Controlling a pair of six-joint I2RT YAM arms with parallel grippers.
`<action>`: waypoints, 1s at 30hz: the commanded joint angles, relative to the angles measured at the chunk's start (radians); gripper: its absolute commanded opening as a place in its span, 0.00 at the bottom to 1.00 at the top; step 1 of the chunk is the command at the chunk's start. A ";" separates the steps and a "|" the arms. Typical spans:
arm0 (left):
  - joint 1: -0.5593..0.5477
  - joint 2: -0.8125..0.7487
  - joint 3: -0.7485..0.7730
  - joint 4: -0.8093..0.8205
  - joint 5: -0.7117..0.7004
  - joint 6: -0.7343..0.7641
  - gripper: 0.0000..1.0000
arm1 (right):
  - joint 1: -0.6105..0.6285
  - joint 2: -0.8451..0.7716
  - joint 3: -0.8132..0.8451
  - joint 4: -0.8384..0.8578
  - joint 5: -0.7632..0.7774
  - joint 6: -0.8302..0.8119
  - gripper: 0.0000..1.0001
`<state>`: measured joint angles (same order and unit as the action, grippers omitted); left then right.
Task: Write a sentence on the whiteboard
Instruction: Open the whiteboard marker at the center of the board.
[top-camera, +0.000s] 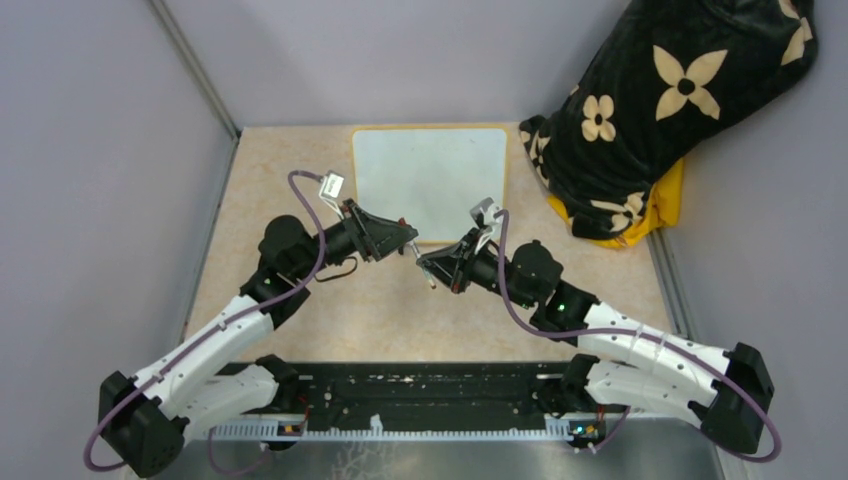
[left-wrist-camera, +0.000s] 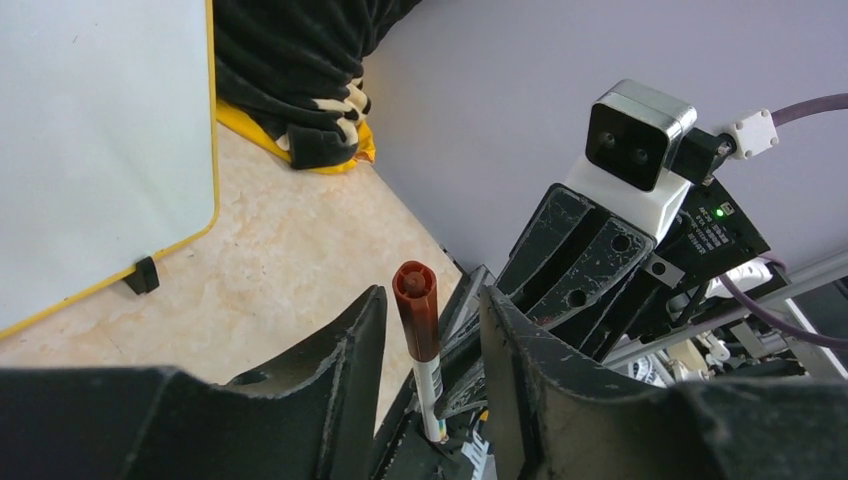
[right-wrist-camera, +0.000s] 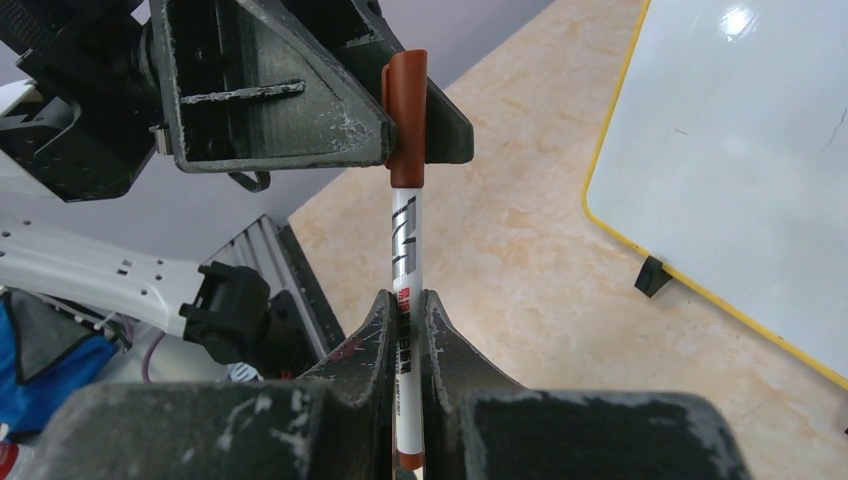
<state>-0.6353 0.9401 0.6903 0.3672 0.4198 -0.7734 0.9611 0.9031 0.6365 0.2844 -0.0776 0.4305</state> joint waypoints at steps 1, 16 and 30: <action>-0.005 0.005 -0.012 0.059 -0.001 -0.024 0.43 | 0.013 -0.018 0.046 0.043 -0.023 -0.001 0.00; -0.006 -0.033 -0.043 0.051 0.004 -0.012 0.00 | 0.014 -0.011 0.085 0.024 -0.081 0.066 0.53; -0.004 -0.119 -0.059 0.019 0.022 -0.016 0.00 | 0.014 0.096 0.147 0.081 -0.182 0.137 0.54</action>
<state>-0.6380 0.8478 0.6395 0.3817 0.4297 -0.7929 0.9668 0.9833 0.7418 0.3016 -0.2165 0.5461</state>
